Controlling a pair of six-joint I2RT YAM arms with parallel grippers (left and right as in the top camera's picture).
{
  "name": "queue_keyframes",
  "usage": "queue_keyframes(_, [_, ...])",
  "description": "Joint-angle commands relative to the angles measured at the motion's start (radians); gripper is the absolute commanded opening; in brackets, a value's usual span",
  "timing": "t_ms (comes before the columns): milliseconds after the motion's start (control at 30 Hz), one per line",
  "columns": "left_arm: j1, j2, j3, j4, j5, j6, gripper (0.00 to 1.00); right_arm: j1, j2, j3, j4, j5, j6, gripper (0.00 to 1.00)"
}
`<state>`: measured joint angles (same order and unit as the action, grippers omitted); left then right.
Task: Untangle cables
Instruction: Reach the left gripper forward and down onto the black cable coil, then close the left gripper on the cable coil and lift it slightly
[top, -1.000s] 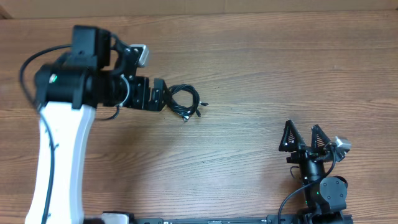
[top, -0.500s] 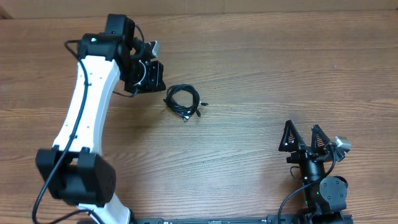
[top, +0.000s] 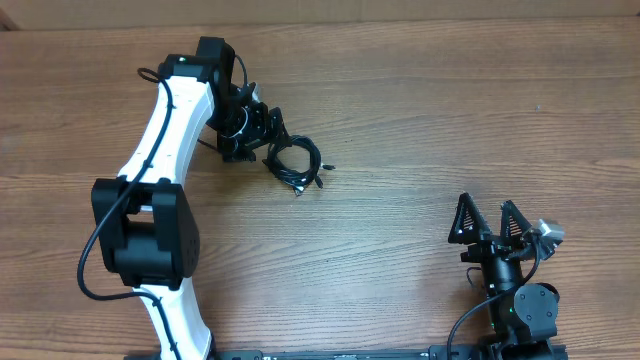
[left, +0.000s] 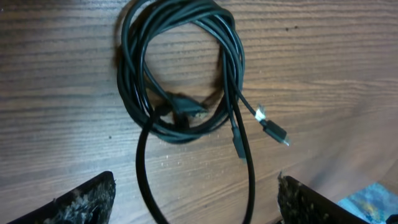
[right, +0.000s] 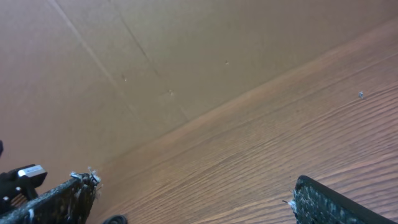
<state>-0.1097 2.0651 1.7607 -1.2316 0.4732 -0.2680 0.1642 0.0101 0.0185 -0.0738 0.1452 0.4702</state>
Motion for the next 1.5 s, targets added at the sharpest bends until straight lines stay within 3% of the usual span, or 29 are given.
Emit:
queue_keyframes(0, [-0.002, 0.032, 0.023, 0.017, 0.021, -0.028, 0.83, -0.002, -0.007, -0.01, 0.004, 0.0, -0.008, 1.0])
queue_keyframes(200, [-0.007, 0.072, 0.021, 0.023, 0.017, -0.044, 0.5, -0.002, -0.007, -0.01, 0.004, 0.0, -0.008, 1.0])
queue_keyframes(267, [-0.017, 0.08, 0.012, 0.008, -0.002, -0.043, 0.44, -0.002, -0.007, -0.01, 0.004, 0.0, -0.008, 1.0])
queue_keyframes(333, [-0.044, 0.082, -0.017, -0.023, -0.053, -0.042, 0.27, -0.002, -0.007, -0.01, 0.004, 0.0, -0.008, 1.0])
queue_keyframes(467, [-0.083, 0.082, -0.062, -0.059, -0.097, -0.003, 0.11, -0.002, -0.007, -0.01, 0.004, 0.0, -0.008, 1.0])
queue_keyframes(1000, [-0.242, 0.082, -0.192, -0.153, -0.169, 0.021, 0.04, -0.002, -0.007, -0.01, 0.004, 0.0, -0.008, 1.0])
queue_keyframes(1467, [-0.392, 0.082, -0.193, -0.06, -0.169, -0.077, 0.04, -0.002, -0.007, -0.01, 0.004, 0.0, -0.008, 1.0])
